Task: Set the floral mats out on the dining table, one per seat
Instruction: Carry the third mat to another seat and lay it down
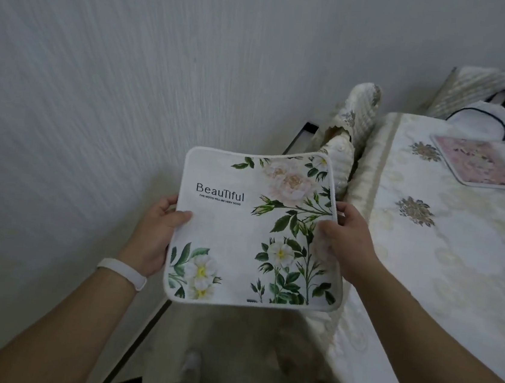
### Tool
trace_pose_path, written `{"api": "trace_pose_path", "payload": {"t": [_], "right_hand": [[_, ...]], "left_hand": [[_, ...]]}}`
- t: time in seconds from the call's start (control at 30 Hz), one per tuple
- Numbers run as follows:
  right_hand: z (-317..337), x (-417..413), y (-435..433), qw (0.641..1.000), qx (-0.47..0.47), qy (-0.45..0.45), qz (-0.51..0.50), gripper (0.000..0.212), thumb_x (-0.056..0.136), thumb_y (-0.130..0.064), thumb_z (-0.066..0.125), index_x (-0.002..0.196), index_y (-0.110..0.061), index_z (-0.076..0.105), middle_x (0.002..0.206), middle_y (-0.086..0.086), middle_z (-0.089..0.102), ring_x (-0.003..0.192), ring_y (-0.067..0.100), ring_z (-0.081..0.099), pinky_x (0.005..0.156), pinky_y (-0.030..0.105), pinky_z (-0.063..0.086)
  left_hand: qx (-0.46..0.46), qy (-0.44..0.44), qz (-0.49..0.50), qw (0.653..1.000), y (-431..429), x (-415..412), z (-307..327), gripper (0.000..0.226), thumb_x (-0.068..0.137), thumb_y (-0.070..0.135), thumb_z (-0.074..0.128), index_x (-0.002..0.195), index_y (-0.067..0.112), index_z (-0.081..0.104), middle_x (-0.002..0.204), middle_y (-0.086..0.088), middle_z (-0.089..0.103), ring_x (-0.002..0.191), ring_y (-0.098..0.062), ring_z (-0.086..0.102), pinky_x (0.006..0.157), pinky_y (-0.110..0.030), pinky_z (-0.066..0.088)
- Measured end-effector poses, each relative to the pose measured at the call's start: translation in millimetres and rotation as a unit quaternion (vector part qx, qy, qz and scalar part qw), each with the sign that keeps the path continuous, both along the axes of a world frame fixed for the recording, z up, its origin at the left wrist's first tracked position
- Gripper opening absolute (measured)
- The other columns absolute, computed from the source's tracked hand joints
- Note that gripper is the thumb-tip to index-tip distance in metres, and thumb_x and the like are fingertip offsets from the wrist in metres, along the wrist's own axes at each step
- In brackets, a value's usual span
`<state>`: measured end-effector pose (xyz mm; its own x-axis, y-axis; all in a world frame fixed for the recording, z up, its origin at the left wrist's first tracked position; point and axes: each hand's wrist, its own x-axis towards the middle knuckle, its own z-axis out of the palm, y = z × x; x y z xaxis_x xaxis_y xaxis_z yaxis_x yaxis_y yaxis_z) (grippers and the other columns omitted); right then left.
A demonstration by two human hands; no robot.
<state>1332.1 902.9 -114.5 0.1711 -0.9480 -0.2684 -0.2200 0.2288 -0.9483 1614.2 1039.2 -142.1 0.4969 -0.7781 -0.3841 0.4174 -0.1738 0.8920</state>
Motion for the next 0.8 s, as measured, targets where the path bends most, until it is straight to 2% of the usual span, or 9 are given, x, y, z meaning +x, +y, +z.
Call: {"api": "trace_pose_path", "payload": {"t": [0.07, 0.23, 0.33, 0.5, 0.8], "right_hand": [[9.9, 19.5, -6.4, 1.0, -0.008, -0.006, -0.021, 0.029, 0.086, 0.002, 0.059, 0.109, -0.016, 0.06, 0.101, 0.004, 0.072, 0.087, 0.022, 0.071, 0.073, 0.04, 0.06], [20.0, 52.6, -18.5, 0.995, -0.027, -0.008, -0.096, 0.031, 0.087, 0.001, 0.058, 0.112, -0.016, 0.058, 0.103, 0.006, 0.072, 0.09, 0.024, 0.071, 0.073, 0.039, 0.059], [22.3, 52.2, -24.7, 0.99, -0.024, -0.003, -0.142, 0.029, 0.088, 0.0, 0.057, 0.11, -0.018, 0.058, 0.1, 0.006, 0.073, 0.084, 0.025, 0.073, 0.071, 0.041, 0.061], [18.5, 35.3, -34.1, 0.978, -0.018, -0.001, -0.209, 0.028, 0.087, -0.003, 0.059, 0.111, -0.019, 0.059, 0.095, 0.003, 0.074, 0.078, 0.023, 0.074, 0.071, 0.045, 0.061], [-21.9, 5.6, -94.9, 0.952, 0.004, -0.028, -0.304, 0.026, 0.086, 0.0, 0.059, 0.104, -0.02, 0.059, 0.093, 0.005, 0.075, 0.08, 0.026, 0.074, 0.069, 0.044, 0.061]], "left_hand": [[-0.004, -0.004, -0.015, 1.0, -17.9, 27.2, 5.5, 0.038, 0.09, -0.001, 0.056, 0.128, 0.004, 0.053, 0.117, -0.023, 0.066, 0.098, -0.037, 0.064, 0.086, -0.05, 0.054], [-0.026, 0.001, -0.075, 0.997, -76.2, 72.2, 19.4, 0.032, 0.09, -0.003, 0.055, 0.118, 0.01, 0.058, 0.107, -0.019, 0.069, 0.085, -0.032, 0.067, 0.076, -0.043, 0.057], [-0.026, 0.002, -0.109, 0.994, -108.8, 75.0, 21.2, 0.029, 0.089, -0.004, 0.056, 0.111, 0.015, 0.06, 0.105, -0.019, 0.068, 0.082, -0.031, 0.067, 0.078, -0.045, 0.056], [-0.017, -0.017, -0.185, 0.982, -162.7, 68.2, 23.1, 0.035, 0.089, -0.003, 0.056, 0.122, 0.008, 0.056, 0.108, -0.021, 0.068, 0.082, -0.032, 0.067, 0.074, -0.043, 0.056], [0.008, -0.032, -0.269, 0.963, -277.0, 38.3, 0.5, 0.035, 0.091, -0.001, 0.056, 0.125, 0.008, 0.054, 0.109, -0.021, 0.069, 0.081, -0.031, 0.07, 0.064, -0.038, 0.059]]}}
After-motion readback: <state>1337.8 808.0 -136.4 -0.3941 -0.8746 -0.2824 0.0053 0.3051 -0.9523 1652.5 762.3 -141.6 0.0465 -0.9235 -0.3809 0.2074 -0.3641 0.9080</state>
